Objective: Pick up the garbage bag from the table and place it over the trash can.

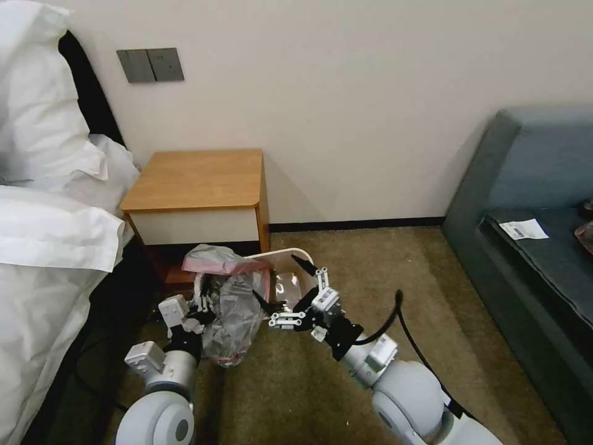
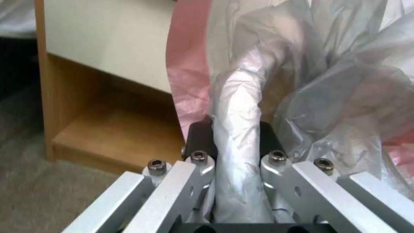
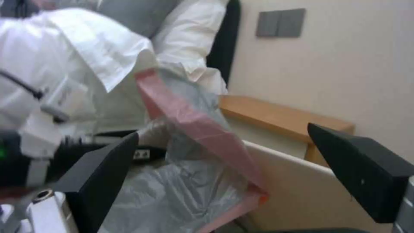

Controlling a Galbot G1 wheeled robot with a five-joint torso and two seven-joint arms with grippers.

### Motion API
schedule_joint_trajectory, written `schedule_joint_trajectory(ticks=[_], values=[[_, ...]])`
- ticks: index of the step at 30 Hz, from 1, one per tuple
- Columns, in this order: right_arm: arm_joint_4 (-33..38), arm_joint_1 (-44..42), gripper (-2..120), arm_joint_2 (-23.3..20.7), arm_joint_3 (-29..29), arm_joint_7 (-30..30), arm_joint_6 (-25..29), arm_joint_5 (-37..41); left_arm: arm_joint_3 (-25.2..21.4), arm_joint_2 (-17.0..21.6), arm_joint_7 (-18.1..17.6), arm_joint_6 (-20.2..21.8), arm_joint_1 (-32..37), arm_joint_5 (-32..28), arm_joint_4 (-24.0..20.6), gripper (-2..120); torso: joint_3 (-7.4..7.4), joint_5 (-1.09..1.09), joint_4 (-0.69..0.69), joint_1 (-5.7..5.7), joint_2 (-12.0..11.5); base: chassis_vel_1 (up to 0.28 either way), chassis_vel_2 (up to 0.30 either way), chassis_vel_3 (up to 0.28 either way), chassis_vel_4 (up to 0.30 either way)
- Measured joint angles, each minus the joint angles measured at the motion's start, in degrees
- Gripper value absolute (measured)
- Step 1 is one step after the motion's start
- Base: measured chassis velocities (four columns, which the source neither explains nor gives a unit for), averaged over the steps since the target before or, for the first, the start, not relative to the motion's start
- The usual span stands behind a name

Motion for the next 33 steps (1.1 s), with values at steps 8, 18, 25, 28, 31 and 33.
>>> schedule_joint_trajectory(ticks=[8,18,25,28,31,33], values=[[-4.7,10.9,100,-0.7,-5.4,1.2,-1.5,-3.4,0.8,-0.3,0.9,-0.9,0.9,2.8,0.2,9,0.0,0.0,0.01,0.0,0.0,0.0,0.0,0.0,0.0],[-8.5,13.9,100,-0.2,-8.3,1.6,-0.5,-10.9,0.7,-0.4,1.1,-1.2,0.8,2.9,0.6,9,0.0,-0.01,0.0,0.0,0.0,0.0,0.0,0.0,0.0],[-10.7,14.7,84,0.5,-8.1,2.9,1.4,-18.9,1.1,-0.8,1.1,-1.2,0.7,2.9,1.0,9,0.0,-0.01,0.0,0.0,0.0,0.0,0.0,0.0,0.0],[-10.7,14.7,69,0.7,-8.2,3.9,1.2,-20.9,1.1,-0.9,1.1,-1.2,0.6,2.9,1.1,9,0.0,-0.01,0.0,0.0,0.0,0.0,0.0,0.0,0.0],[-10.8,14.7,61,0.8,-8.3,4.1,1.2,-22.0,1.1,-1.0,1.1,-1.2,0.6,2.9,1.1,9,0.0,-0.01,0.0,0.0,0.0,0.0,0.0,0.0,0.0],[-10.8,14.6,57,0.9,-8.3,4.3,1.2,-22.7,1.1,-1.0,1.1,-1.2,0.6,2.9,1.1,9,0.0,0.0,0.01,0.0,0.0,0.0,0.0,0.0,0.0]])
